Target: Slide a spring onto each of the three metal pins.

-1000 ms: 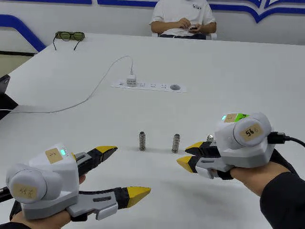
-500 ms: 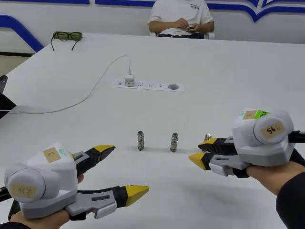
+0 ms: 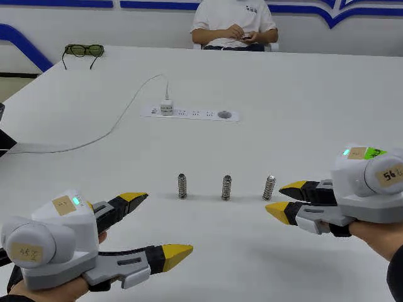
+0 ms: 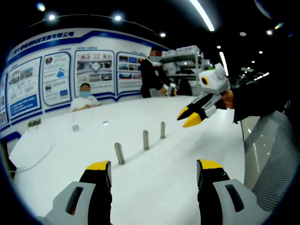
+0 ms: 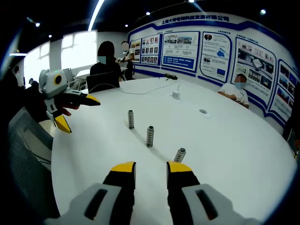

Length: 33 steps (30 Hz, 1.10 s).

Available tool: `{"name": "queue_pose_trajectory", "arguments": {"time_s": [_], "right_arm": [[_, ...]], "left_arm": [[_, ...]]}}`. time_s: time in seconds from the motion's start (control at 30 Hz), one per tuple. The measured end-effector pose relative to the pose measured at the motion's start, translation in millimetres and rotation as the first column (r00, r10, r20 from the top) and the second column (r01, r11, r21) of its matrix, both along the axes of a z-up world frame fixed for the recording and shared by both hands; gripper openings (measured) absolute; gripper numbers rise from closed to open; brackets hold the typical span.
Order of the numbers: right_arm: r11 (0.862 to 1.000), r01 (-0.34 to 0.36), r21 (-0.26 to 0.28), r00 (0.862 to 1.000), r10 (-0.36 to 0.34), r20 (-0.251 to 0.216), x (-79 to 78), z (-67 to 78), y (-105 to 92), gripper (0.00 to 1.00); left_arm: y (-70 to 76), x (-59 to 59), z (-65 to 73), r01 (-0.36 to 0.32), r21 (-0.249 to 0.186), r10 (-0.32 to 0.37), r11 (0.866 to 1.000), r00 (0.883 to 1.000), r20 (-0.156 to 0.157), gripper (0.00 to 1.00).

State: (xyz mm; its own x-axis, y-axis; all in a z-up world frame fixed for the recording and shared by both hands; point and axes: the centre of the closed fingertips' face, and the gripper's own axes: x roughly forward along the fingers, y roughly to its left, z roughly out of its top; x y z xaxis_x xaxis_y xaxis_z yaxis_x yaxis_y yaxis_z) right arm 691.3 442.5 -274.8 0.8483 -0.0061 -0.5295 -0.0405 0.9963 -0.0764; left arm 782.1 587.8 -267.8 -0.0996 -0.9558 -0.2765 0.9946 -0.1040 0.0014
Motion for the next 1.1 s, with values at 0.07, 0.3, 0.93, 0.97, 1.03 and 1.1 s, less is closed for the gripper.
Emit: {"name": "queue_pose_trajectory", "arguments": {"time_s": [0.07, 0.3, 0.93, 0.97, 1.03, 1.1], "right_arm": [[1.0, 0.008, 0.0, 1.0, -0.008, 0.003, -3.3, -0.2, -3.1, 0.28], [1.0, 0.019, 0.007, 1.0, -0.019, 0.018, -14.5, -1.9, -6.7, 0.31], [1.0, 0.016, 0.009, 0.998, -0.016, 0.056, -29.3, -0.4, -8.8, 0.45], [1.0, 0.016, 0.007, 0.998, -0.016, 0.06, -30.0, 0.2, -8.8, 0.46], [1.0, 0.015, 0.007, 0.997, -0.016, 0.07, -31.3, 1.2, -8.5, 0.47], [1.0, 0.018, 0.01, 0.997, -0.019, 0.072, -31.9, 1.1, -8.6, 0.49]], "left_arm": [[0.0, 0.2, -0.1, 0.0, 0.001, 0.0, 1.0, 1.0, -0.001, 0.76], [1.5, 2.8, -1.4, -0.005, 0.006, 0.005, 1.0, 1.0, -0.003, 0.76], [6.6, 7.5, -3.7, -0.025, 0.006, 0.026, 1.0, 0.999, -0.022, 0.76], [6.7, 7.6, -3.9, -0.026, 0.006, 0.026, 1.0, 0.999, -0.022, 0.76], [7.1, 8.2, -4.3, -0.027, 0.007, 0.027, 1.0, 0.999, -0.023, 0.76], [7.3, 8.8, -4.6, -0.027, 0.007, 0.027, 1.0, 0.999, -0.023, 0.76]]}}
